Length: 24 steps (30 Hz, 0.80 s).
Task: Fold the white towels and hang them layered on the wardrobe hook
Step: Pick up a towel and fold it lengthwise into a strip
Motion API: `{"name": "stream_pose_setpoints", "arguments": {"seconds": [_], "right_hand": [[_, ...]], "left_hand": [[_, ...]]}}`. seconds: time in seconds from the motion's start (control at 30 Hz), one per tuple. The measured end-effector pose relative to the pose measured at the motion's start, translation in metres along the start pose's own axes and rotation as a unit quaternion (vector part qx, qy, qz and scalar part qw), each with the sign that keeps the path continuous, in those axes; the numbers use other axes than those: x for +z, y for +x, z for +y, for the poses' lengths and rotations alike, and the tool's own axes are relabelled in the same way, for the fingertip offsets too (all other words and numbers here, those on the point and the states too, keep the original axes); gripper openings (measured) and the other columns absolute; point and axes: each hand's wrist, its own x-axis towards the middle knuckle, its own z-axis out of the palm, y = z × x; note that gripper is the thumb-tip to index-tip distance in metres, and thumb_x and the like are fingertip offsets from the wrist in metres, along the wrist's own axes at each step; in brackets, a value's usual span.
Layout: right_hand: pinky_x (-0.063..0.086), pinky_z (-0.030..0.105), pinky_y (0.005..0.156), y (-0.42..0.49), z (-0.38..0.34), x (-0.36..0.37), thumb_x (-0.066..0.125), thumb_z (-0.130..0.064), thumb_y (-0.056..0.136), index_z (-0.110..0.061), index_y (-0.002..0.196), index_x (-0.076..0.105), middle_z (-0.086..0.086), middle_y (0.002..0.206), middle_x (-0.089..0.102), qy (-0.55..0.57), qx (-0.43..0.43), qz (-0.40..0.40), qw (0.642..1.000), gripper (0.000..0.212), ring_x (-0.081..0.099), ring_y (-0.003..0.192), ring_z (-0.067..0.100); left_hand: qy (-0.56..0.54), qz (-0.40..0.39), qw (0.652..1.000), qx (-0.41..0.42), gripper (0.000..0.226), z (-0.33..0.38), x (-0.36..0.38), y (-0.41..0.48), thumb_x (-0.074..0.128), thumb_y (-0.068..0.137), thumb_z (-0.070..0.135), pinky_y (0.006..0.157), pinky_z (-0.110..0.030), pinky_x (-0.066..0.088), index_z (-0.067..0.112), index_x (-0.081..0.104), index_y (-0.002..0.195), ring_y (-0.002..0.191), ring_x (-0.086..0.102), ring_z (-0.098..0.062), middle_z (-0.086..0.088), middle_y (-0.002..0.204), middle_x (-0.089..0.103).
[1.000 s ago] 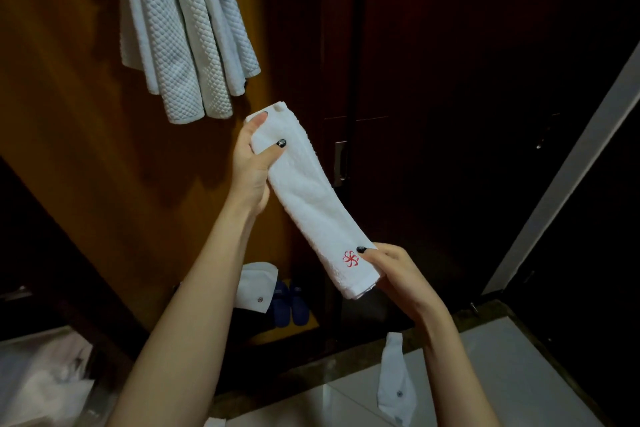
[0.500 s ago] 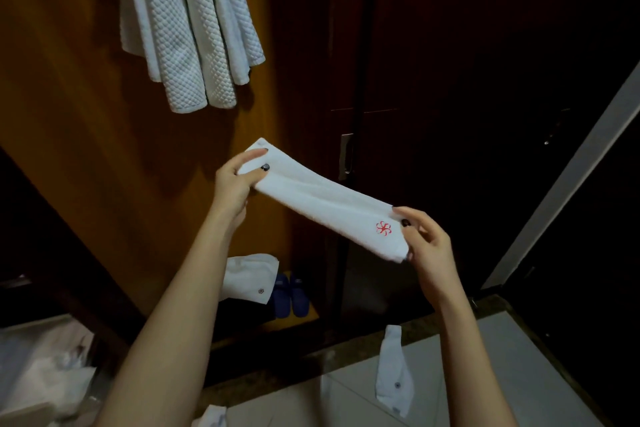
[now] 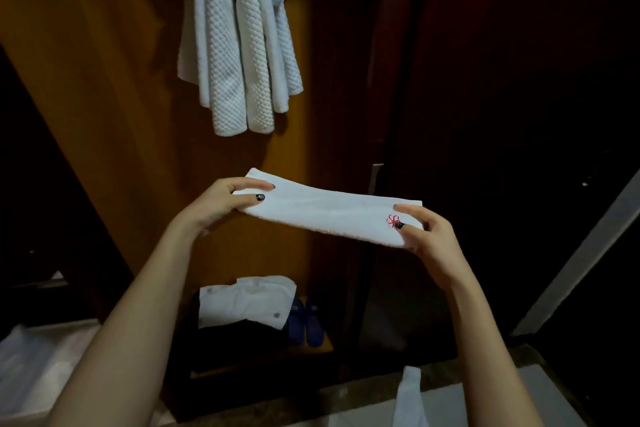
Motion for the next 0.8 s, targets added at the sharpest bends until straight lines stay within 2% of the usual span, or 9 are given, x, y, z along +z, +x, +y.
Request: {"name": "stream_pose_setpoints", "arguments": {"seconds": [0.1,0.2,0.3,0.37,0.43,0.5,0.6,0.73,0.8], "right_hand": [[0.058,0.026,0.072,0.033,-0.03,0.015,0.062,-0.004,0.089,-0.026,0.113,0.066,0.0,0.119,0.058,-0.028,-0.036,-0.034,0.998,0.032,0.062,0.104,0.018],[0.056,0.035,0.086,0.072,-0.076,0.03,0.062,0.0,0.089,-0.018,0.117,0.067,-0.005,0.114,0.061,-0.04,-0.076,-0.052,0.995,0.033,0.063,0.101,0.012],[0.055,0.026,0.083,0.115,-0.126,0.04,0.061,0.004,0.086,-0.021,0.112,0.069,-0.007,0.111,0.064,-0.055,-0.129,-0.079,0.987,0.037,0.065,0.095,0.007],[0.056,0.03,0.084,0.143,-0.158,0.047,0.059,0.006,0.085,-0.025,0.107,0.069,-0.002,0.114,0.064,-0.057,-0.157,-0.104,0.981,0.04,0.066,0.097,0.014],[0.057,0.035,0.086,0.17,-0.188,0.058,0.058,0.006,0.086,-0.027,0.105,0.069,0.004,0.119,0.063,-0.054,-0.18,-0.124,0.974,0.039,0.067,0.1,0.02],[0.054,0.041,0.091,0.194,-0.214,0.071,0.057,0.006,0.089,-0.022,0.109,0.067,0.009,0.123,0.06,-0.054,-0.199,-0.137,0.969,0.036,0.064,0.104,0.025],[0.051,0.043,0.09,0.229,-0.249,0.09,0.052,0.009,0.091,-0.014,0.114,0.064,0.012,0.12,0.058,-0.037,-0.215,-0.155,0.963,0.034,0.059,0.1,0.026],[0.057,0.027,0.073,0.282,-0.299,0.109,0.051,0.011,0.092,-0.008,0.116,0.062,0.013,0.114,0.061,0.022,-0.237,-0.171,0.956,0.033,0.067,0.086,0.015],[0.058,0.022,0.068,0.311,-0.32,0.117,0.051,0.011,0.092,-0.005,0.119,0.061,0.011,0.11,0.063,0.045,-0.252,-0.169,0.952,0.033,0.07,0.078,0.011]], "left_hand": [[0.018,0.061,0.997,0.042,0.035,0.016,-0.027,0.007,0.068,0.089,0.013,0.094,-0.009,0.036,0.044,0.073,0.104,0.131,0.038,-0.003,0.008,0.14,0.044],[0.027,0.118,0.989,0.089,0.038,0.041,-0.057,0.016,0.068,0.088,0.009,0.109,-0.022,0.024,0.04,0.069,0.11,0.136,0.029,-0.002,0.001,0.146,0.042],[0.015,0.164,0.976,0.14,0.043,0.072,-0.087,0.025,0.067,0.089,0.008,0.106,-0.017,0.024,0.046,0.068,0.108,0.132,0.03,0.009,0.009,0.14,0.041],[0.005,0.185,0.967,0.176,0.044,0.092,-0.108,0.034,0.066,0.089,0.005,0.093,-0.002,0.029,0.045,0.067,0.107,0.114,0.035,0.029,0.015,0.133,0.043],[0.001,0.201,0.959,0.199,0.043,0.114,-0.128,0.044,0.064,0.09,0.003,0.083,0.006,0.032,0.041,0.066,0.109,0.102,0.035,0.038,0.016,0.127,0.045],[-0.018,0.214,0.953,0.214,0.041,0.134,-0.149,0.056,0.063,0.09,0.001,0.093,-0.002,0.035,0.037,0.066,0.11,0.114,0.04,0.025,0.019,0.123,0.047],[-0.058,0.233,0.944,0.226,0.042,0.16,-0.181,0.078,0.061,0.09,-0.002,0.111,-0.029,0.038,0.03,0.065,0.118,0.132,0.042,-0.005,0.016,0.13,0.048],[-0.134,0.254,0.926,0.247,0.042,0.192,-0.223,0.116,0.057,0.09,-0.007,0.077,-0.013,0.054,0.025,0.065,0.117,0.093,0.065,0.001,0.0,0.145,0.044],[-0.145,0.264,0.92,0.252,0.042,0.208,-0.241,0.139,0.058,0.09,-0.007,0.072,-0.013,0.055,0.024,0.066,0.117,0.093,0.064,-0.003,0.0,0.144,0.044]]}}
